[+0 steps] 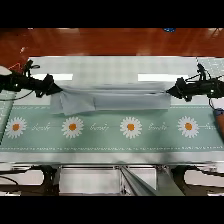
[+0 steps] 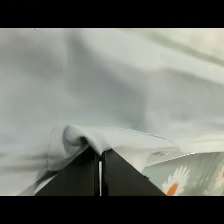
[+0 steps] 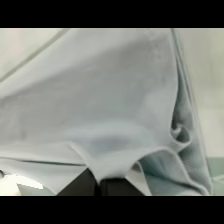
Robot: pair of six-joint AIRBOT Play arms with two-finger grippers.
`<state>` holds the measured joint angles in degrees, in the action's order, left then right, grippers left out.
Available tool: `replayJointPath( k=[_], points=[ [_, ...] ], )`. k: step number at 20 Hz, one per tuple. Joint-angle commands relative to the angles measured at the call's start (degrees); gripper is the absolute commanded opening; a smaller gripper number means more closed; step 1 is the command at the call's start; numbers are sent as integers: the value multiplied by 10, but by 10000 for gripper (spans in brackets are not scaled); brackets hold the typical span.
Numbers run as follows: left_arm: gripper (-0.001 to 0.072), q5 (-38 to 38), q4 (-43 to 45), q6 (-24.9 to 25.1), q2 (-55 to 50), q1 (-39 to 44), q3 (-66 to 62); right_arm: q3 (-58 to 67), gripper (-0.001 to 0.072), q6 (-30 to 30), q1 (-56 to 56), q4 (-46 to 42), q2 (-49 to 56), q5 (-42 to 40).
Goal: Fold the shirts.
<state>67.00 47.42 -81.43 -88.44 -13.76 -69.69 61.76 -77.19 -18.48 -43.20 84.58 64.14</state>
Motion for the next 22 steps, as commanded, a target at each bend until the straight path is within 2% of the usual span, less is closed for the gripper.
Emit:
replayJointPath(
  k=[1,6,7,8,9,11,13,16,18,22],
  points=[
    [20,-1,1,-5,-76,19,-91,20,28,7,1,24,42,-30],
    [23,-1,1,-5,-156,42,-140,21,45,37,1,85,83,-77],
    [111,1,1,-5,-164,43,-140,21,245,42,1,96,89,-89],
    [372,9,1,-5,-169,44,-140,21,413,43,1,100,92,-103],
    [508,21,4,-5,-170,40,-141,21,408,43,1,99,90,-109],
    [508,72,9,-19,-169,16,-160,31,408,42,-20,96,80,-92],
    [507,137,28,-29,-156,-23,-191,59,407,43,-63,96,62,-37],
    [507,154,73,-34,-75,-85,-199,96,406,45,-150,96,12,50],
    [507,127,107,-33,-3,-110,-190,98,406,49,-206,68,-43,69],
    [507,-30,122,-31,198,-110,-72,67,416,-4,-252,-158,-136,33]
  ],
)
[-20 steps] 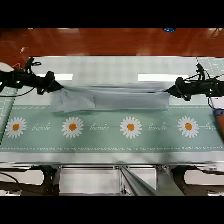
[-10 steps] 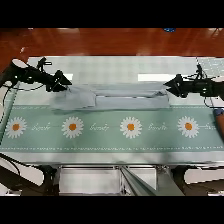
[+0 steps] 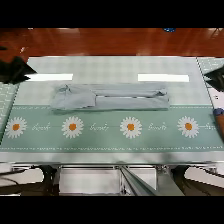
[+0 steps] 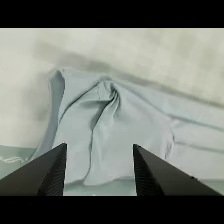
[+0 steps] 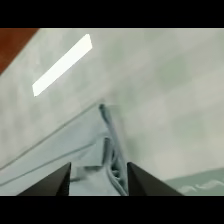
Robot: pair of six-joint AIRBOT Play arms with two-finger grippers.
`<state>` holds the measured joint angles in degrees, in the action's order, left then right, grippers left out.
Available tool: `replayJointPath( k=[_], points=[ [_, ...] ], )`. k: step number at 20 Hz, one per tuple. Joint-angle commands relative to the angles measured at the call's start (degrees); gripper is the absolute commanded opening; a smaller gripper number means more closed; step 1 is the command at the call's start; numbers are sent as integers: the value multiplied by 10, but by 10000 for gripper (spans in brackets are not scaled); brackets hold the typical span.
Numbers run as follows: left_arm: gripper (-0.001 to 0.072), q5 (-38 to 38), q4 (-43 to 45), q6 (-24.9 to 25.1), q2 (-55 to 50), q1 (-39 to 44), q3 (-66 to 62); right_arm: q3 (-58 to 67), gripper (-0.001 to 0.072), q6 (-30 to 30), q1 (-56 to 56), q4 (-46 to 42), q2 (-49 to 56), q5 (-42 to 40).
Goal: Fold the shirts.
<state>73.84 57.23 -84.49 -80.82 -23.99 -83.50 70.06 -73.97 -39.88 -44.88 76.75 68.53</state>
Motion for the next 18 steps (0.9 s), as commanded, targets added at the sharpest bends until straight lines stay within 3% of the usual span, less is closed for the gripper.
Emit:
replayJointPath(
  k=[1,3,5,8,11,18],
  points=[
    [507,-128,24,0,170,4,112,-37,416,-48,-40,-164,-67,-27],
    [507,-158,23,4,256,42,216,-85,416,-53,-39,-155,-69,-63],
    [507,-165,23,4,315,92,315,-127,416,-34,-39,-85,-52,-91],
    [507,-176,23,-7,337,159,409,-135,417,-8,-19,-16,14,-77],
    [507,-207,23,-38,325,201,439,-131,417,-6,30,24,75,-87],
    [507,-224,17,-42,318,214,439,-35,419,3,124,65,216,-53]
  ],
)
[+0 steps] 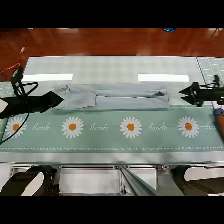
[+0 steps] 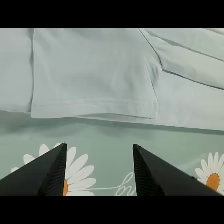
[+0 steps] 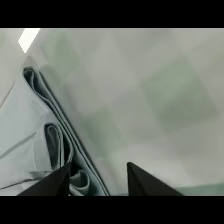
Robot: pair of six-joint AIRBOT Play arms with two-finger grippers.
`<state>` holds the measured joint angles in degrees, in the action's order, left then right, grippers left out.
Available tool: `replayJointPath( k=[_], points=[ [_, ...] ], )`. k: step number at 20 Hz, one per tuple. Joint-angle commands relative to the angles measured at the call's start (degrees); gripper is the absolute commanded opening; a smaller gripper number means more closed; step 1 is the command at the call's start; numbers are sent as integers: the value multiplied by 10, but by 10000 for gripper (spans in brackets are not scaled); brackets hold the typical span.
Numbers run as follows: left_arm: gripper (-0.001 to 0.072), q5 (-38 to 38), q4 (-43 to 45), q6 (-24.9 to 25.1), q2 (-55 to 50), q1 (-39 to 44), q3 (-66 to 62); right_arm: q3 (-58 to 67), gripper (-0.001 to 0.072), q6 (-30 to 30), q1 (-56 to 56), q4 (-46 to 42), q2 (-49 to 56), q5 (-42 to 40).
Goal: Fold the shirts.
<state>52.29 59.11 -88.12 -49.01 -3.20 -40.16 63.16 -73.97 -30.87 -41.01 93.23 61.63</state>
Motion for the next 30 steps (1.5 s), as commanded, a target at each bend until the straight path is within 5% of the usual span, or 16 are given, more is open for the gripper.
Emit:
replayJointPath(
  k=[1,11,13,17,18,20,23,30],
  points=[
    [507,-9,-2,-13,0,6,5,44,419,3,43,33,64,16],
    [507,-9,-2,-26,0,6,5,85,404,1,148,51,116,18],
    [507,-9,-2,-26,0,6,5,86,73,13,164,49,113,28],
    [505,-9,-2,-26,0,6,5,86,28,25,158,39,61,36],
    [483,-8,-4,-25,0,8,5,86,28,24,151,26,36,44],
    [23,-10,-24,-6,0,17,5,85,28,13,137,-16,-21,63],
    [19,-29,-100,68,-19,58,-2,83,28,-15,124,-100,-119,98],
    [19,-82,-107,71,-300,284,-212,32,28,-47,124,-136,-344,155]
  ],
)
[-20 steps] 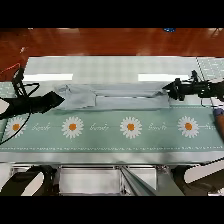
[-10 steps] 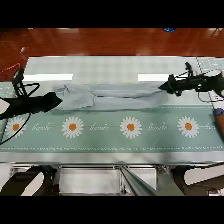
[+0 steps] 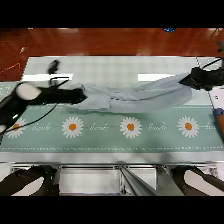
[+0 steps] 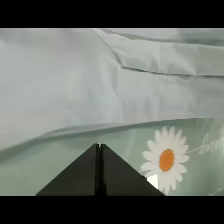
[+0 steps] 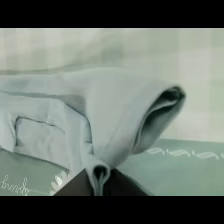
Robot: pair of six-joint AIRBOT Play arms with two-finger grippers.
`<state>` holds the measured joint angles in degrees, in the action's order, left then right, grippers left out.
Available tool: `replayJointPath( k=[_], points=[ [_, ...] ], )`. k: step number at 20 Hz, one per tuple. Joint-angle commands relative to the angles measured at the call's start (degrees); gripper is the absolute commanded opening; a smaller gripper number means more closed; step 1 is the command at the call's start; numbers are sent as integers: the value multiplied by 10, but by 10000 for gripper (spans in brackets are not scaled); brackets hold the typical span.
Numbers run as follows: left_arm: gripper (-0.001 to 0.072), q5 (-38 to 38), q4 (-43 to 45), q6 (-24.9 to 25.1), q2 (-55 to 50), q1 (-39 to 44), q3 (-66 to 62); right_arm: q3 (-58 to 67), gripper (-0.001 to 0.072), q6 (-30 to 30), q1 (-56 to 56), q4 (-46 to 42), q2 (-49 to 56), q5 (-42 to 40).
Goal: Fold the shirts.
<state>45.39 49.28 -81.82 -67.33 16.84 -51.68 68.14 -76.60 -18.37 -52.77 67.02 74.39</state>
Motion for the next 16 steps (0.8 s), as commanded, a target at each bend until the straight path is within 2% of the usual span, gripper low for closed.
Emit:
replayJointPath(
  k=[1,4,8,12,16],
  points=[
    [19,-3,-9,8,-169,111,-153,-23,28,-27,-1,-18,-104,33],
    [19,56,-9,-1,-322,189,-338,-41,28,-46,0,-18,-156,49],
    [19,103,-9,-56,-468,268,-526,-46,28,-60,0,-13,-186,58],
    [19,127,-9,-115,-551,315,-625,-46,28,-62,0,3,-187,64],
    [19,162,-9,-113,-566,330,-642,-46,28,-64,0,3,-187,63]
  ],
)
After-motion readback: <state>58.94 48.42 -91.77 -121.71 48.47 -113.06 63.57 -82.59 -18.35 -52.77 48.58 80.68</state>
